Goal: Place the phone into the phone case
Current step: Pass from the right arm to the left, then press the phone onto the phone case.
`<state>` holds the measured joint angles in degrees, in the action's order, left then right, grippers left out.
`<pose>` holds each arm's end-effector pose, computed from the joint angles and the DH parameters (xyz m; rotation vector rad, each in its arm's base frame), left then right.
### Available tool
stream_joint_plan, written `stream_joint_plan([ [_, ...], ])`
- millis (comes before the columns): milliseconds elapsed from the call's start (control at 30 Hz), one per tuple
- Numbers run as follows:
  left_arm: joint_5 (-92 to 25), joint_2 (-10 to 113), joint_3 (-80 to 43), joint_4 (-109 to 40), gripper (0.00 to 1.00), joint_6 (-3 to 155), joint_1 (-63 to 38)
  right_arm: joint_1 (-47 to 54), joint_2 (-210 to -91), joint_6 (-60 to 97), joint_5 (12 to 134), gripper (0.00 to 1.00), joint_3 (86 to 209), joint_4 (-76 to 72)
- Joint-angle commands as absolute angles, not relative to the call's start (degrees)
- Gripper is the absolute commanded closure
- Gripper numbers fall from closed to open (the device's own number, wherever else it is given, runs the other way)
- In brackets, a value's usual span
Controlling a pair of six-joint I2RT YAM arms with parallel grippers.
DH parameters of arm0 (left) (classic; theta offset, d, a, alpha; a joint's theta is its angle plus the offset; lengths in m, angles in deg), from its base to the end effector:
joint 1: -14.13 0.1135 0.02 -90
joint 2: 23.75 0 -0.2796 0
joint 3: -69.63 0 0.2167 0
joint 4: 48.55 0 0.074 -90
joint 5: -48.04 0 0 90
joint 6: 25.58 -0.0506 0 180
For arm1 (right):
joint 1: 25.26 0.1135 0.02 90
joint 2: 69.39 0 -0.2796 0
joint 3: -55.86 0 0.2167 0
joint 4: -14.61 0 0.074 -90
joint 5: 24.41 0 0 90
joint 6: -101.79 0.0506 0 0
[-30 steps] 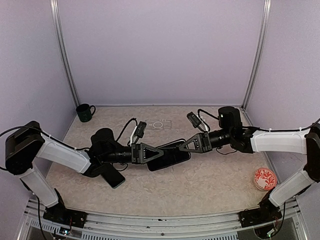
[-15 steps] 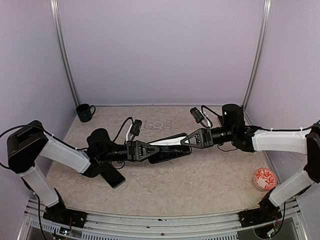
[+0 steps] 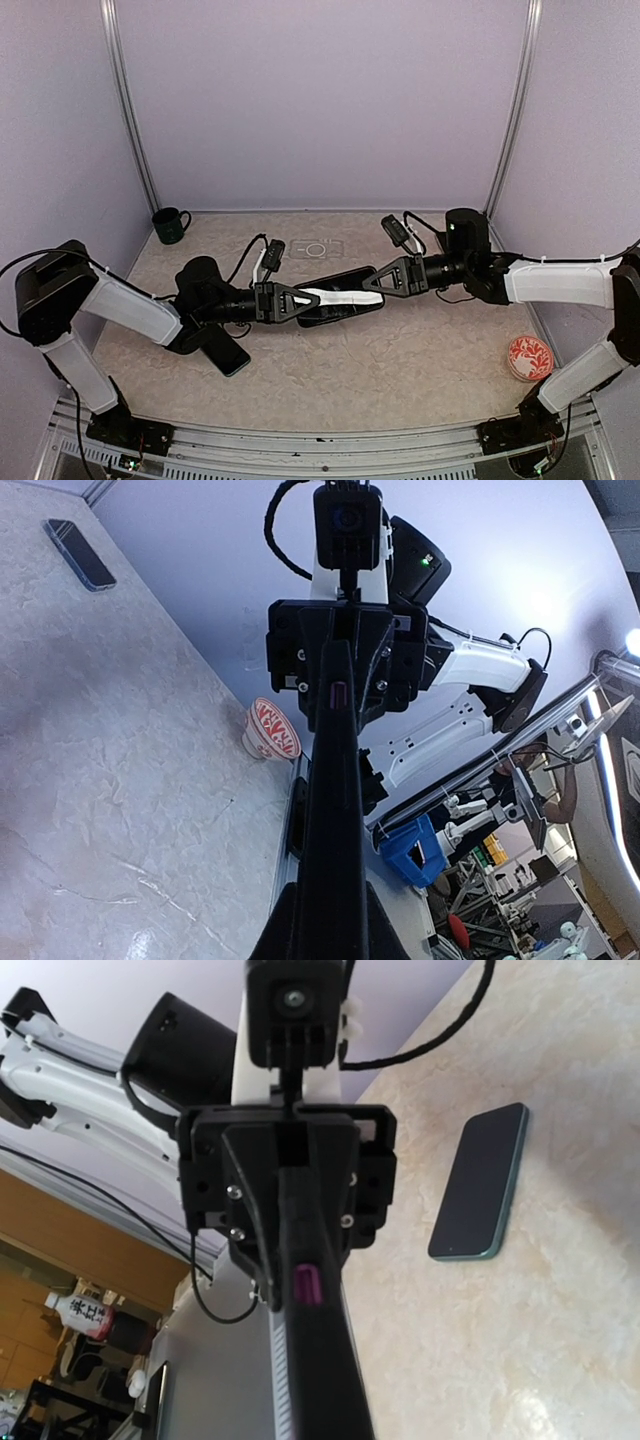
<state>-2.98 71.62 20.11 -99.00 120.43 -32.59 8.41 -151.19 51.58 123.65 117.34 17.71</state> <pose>0.1894 -0.2476 0.2455 0.5229 1.7836 -1.8525 0.2089 0.1907 0.2852 -0.7054 2.0272 1.7593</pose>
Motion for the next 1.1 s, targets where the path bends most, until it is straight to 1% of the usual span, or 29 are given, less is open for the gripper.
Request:
stream_joint_plan([
  [0, -4.8, 67.5, 19.7, -89.6, 1.0, 116.0, -33.1, 6.9, -150.1, 49.5, 119.7, 1.0, 117.4, 20.2],
  [67, -5.4, 65.9, 19.3, -85.5, 1.0, 112.7, -33.1, 6.9, -150.2, 47.4, 121.2, 1.0, 118.1, 17.9],
  [133, -6.0, 63.8, 18.7, -80.3, 1.0, 109.4, -33.1, 6.9, -149.9, 43.7, 122.1, 0.86, 119.5, 13.1],
  [200, -6.7, 62.0, 17.8, -75.4, 1.0, 106.1, -33.1, 6.9, -149.2, 40.4, 122.5, 0.67, 120.8, 8.5],
  [233, -6.9, 60.9, 17.2, -72.6, 1.0, 104.3, -33.1, 6.9, -149.0, 39.1, 122.8, 0.6, 121.2, 6.6],
  [300, -7.2, 59.4, 15.8, -67.7, 1.0, 100.9, -33.2, 6.9, -148.6, 36.9, 123.6, 0.49, 122.4, 3.3],
  [400, -7.1, 57.3, 14.2, -61.5, 1.0, 96.7, -33.3, 6.9, -149.0, 34.5, 124.4, 0.36, 123.3, 0.3],
  [600, -5.2, 53.7, 12.3, -53.6, 1.0, 90.7, -34.0, 8.3, -151.0, 28.1, 123.9, 0.28, 125.9, -6.5],
  [733, -4.5, 52.7, 10.9, -49.5, 1.0, 87.3, -35.2, 10.4, -152.6, 23.5, 122.5, 0.28, 128.7, -10.8],
  [900, -4.3, 52.1, 10.0, -46.9, 1.0, 85.5, -36.4, 12.4, -155.3, 18.2, 120.6, 0.31, 132.3, -16.7],
  [1067, -4.0, 51.7, 9.8, -45.6, 1.0, 84.7, -36.6, 13.6, -154.9, 15.2, 123.3, 0.37, 132.6, -19.4],
])
